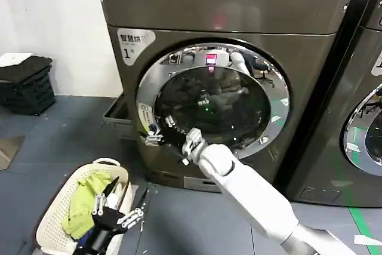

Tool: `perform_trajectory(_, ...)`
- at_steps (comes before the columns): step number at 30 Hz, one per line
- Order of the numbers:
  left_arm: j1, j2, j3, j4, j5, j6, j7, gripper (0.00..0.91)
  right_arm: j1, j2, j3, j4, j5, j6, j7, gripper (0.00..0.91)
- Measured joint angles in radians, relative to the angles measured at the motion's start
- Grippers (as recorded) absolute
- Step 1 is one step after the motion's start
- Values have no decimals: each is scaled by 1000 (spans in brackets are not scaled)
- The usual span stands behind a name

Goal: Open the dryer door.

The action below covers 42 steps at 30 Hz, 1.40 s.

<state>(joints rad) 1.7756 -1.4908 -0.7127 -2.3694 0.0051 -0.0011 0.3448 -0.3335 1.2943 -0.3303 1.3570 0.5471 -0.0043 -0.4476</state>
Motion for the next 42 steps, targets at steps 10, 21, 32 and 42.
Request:
perform_trajectory(10, -12, 11, -18, 6, -12, 3, 0, 907, 3, -54, -32, 5, 50, 93, -161, 907)
perform_trajectory(21, -16, 56, -66, 14, -81, 16, 23, 907, -4, -120, -33, 42, 130, 142, -339, 907)
perform_trajectory(32, -31, 140, -163, 30, -210, 22, 75, 907, -24, -190, -18, 97, 211, 179, -554, 907)
perform_trajectory(42, -78, 234, -270, 77, -315, 11, 128, 907, -39, -254, -6, 167, 276, 189, -698, 907)
